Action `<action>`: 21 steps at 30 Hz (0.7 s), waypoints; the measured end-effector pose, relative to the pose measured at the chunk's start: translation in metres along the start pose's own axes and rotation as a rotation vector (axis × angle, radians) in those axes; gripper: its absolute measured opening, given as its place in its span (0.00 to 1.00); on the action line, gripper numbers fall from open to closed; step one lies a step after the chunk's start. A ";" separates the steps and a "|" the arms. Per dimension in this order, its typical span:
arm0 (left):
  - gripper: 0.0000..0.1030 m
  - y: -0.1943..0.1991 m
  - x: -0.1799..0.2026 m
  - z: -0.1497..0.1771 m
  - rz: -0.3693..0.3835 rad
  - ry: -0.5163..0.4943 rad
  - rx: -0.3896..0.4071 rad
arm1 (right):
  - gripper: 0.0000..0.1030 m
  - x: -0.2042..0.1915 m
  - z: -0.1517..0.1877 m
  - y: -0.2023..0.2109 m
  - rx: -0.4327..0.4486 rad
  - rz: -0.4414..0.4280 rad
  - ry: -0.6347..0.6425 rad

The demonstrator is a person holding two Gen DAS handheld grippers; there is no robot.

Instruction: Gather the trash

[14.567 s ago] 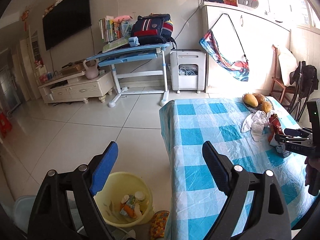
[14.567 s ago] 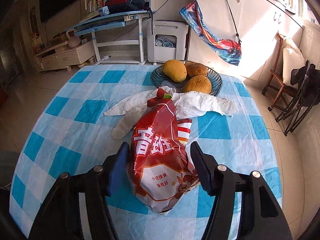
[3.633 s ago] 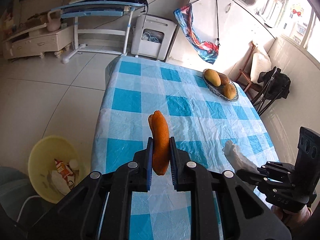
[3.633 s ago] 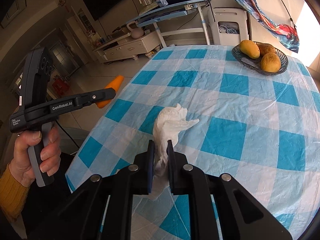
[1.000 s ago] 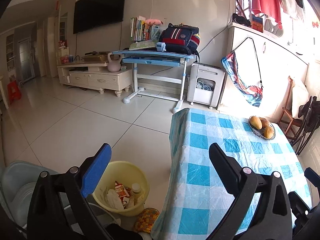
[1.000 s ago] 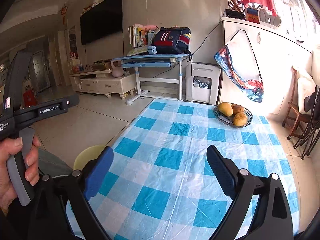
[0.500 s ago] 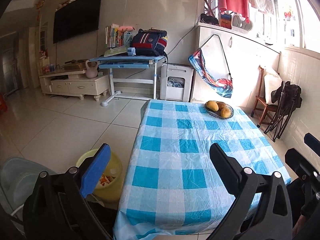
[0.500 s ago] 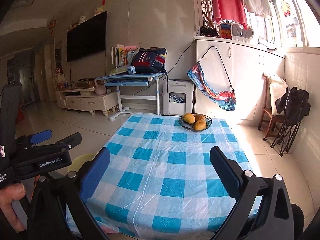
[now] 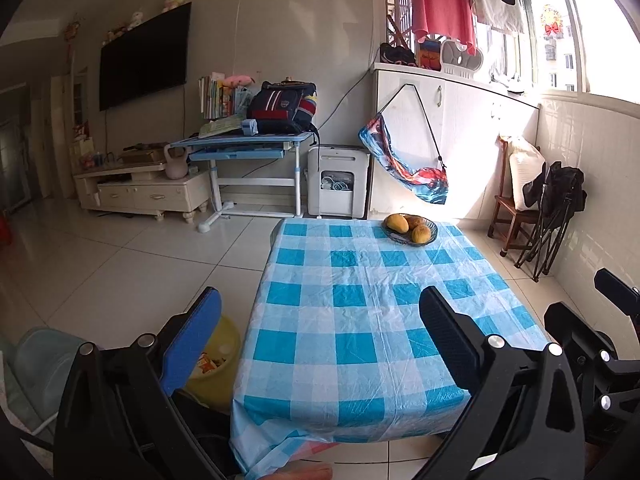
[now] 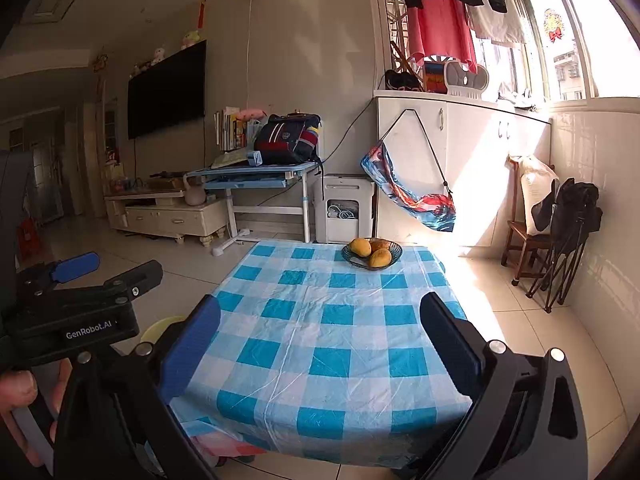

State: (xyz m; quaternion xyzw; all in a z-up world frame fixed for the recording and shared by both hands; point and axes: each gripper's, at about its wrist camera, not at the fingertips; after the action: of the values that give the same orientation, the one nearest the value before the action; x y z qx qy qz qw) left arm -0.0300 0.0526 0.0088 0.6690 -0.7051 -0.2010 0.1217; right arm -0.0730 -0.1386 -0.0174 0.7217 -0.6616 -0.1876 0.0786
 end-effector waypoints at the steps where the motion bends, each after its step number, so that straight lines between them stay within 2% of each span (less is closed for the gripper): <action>1: 0.93 0.002 0.001 0.000 0.000 -0.001 -0.002 | 0.93 0.001 0.000 0.001 0.000 0.003 -0.004; 21: 0.93 0.021 0.016 -0.009 -0.028 -0.058 0.005 | 0.93 0.015 -0.001 0.013 0.017 0.055 -0.021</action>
State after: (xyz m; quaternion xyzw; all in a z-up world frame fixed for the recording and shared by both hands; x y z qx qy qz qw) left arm -0.0459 0.0359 0.0243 0.6731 -0.6993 -0.2203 0.0969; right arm -0.0841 -0.1546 -0.0141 0.7018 -0.6836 -0.1876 0.0707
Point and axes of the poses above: each gripper's, at about its wrist camera, not at the fingertips, and y roughly against the way its jaws point, x to its right, z to its underside, and after that the axes turned 7 degrees about -y, right-handed
